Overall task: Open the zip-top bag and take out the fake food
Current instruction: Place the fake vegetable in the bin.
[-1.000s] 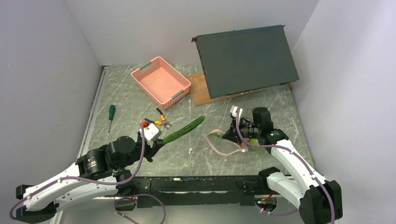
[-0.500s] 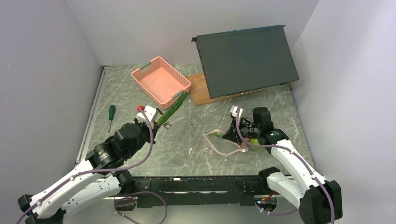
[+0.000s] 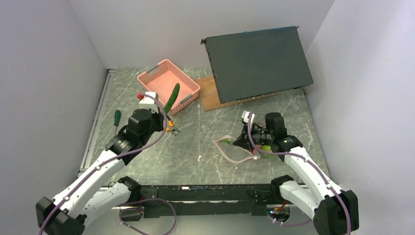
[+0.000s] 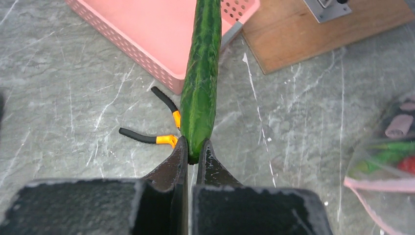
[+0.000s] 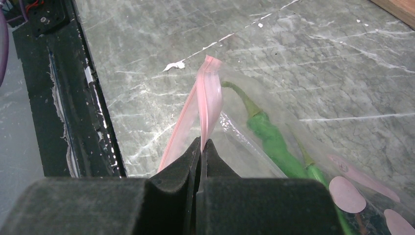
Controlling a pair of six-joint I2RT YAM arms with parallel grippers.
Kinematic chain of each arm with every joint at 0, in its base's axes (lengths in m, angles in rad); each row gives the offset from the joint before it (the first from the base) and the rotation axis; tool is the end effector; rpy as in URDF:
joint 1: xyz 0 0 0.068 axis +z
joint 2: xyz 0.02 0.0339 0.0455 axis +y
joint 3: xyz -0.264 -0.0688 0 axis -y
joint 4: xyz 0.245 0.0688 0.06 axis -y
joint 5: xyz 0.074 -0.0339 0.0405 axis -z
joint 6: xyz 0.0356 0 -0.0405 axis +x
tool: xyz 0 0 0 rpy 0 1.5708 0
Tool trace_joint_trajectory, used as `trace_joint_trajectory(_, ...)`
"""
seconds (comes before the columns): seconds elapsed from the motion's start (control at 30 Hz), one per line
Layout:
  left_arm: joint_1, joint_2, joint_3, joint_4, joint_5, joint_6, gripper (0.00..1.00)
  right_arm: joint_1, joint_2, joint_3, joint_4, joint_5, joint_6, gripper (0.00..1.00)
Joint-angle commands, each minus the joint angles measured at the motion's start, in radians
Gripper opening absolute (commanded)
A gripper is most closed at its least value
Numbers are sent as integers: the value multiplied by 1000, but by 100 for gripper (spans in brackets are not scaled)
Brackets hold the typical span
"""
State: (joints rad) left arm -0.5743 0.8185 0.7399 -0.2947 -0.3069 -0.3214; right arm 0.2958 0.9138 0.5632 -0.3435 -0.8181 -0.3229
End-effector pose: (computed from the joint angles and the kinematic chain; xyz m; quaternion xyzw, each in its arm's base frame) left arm 0.1646 -0.0937 0.3075 0.0175 0.8207 -0.1274 0.5567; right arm 0.1694 0.0788 0.2318 -0.4137 0.7399 0.3548 0.3943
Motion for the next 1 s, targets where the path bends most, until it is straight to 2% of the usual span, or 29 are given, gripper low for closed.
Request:
trace_joint_trajectory(0.0, 51, 92, 56, 108, -25, -102, 0, -5, -20, 22, 12, -24, -20, 0)
trace_joint_trajectory(0.4, 161, 412, 213, 152, -22, -220, 0, -6, -30, 22, 10, -25, -21, 0)
trace_joint_trajectory(0.77, 230, 689, 437, 57, -23, -335, 0, -5, -30, 23, 8, -33, -22, 0)
trace_joint_trajectory(0.83, 248, 748, 486, 29, -8, -348, 3, -5, -30, 24, 8, -32, -21, 0)
trace_joint_trajectory(0.87, 257, 777, 513, 7, -4, -357, 8, -4, -32, 23, 7, -32, -22, 0)
trace_joint_trajectory(0.9, 269, 809, 548, -17, 0, -364, 19, -5, -32, 23, 8, -31, -22, 0)
trace_joint_trajectory(0.93, 279, 839, 578, -36, 14, -367, 33, -5, -32, 24, 8, -30, -22, 0)
trace_joint_trajectory(0.97, 290, 871, 607, -52, 32, -365, 52, -5, -32, 24, 6, -29, -23, 0)
